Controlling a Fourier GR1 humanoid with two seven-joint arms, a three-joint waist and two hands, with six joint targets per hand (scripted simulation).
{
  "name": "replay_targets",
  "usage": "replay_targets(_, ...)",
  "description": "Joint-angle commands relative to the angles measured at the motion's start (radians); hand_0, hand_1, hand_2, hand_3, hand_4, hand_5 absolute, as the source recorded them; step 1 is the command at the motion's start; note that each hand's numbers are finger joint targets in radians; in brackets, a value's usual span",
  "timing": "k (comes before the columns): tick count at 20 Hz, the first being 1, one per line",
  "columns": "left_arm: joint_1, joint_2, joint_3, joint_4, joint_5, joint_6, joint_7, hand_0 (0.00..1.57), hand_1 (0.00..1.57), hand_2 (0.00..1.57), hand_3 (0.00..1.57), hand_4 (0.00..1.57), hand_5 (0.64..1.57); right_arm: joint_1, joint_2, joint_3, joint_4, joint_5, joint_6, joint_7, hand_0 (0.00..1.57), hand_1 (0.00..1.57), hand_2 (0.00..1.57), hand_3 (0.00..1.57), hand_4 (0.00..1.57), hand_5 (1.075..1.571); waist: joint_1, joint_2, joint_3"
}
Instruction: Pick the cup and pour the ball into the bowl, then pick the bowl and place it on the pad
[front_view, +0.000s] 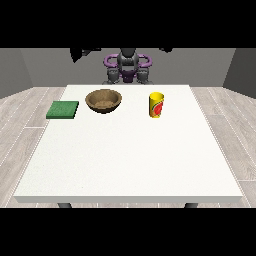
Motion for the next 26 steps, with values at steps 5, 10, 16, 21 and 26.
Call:
replay_targets(5,-0.19,0.016,0.048,0.139,-0.084,0.026,-0.093,0.0,0.0,0.0,0.0,0.0,1.358,-0.13,0.006,0.019,0.059,0.016,0.019,-0.064,0.0,0.0,0.0,0.0,0.0,1.565,-0.043,0.202,-0.0007)
replay_targets(10,-0.29,0.129,0.181,0.243,-0.048,-0.043,-0.195,0.0,0.0,0.0,0.0,0.0,1.269,-0.197,-0.037,-0.049,0.156,-0.008,0.071,-0.216,0.0,0.0,0.0,0.0,0.0,1.562,-0.041,0.354,-0.0006)
replay_targets(16,-0.432,0.173,0.27,0.476,-0.037,-0.059,-0.304,0.0,0.0,0.0,0.0,0.0,1.257,-0.309,-0.099,-0.089,0.212,-0.03,0.106,-0.189,0.0,0.0,0.0,0.0,0.0,1.56,-0.075,0.385,-0.001)
replay_targets(21,-0.437,0.097,0.223,0.639,-0.13,0.024,-0.438,0.0,0.0,0.0,0.0,0.0,1.244,-0.31,-0.086,-0.088,0.256,-0.038,0.108,-0.185,0.0,0.0,0.0,0.0,0.0,1.562,-0.097,0.338,-0.001)
replay_targets(26,-0.5,0.095,0.257,0.764,-0.131,0.059,-0.493,0.0,0.0,0.0,0.0,0.0,1.232,-0.304,-0.125,-0.121,0.339,-0.054,0.166,-0.242,0.0,0.0,0.0,0.0,0.0,1.564,-0.111,0.346,-0.0009)
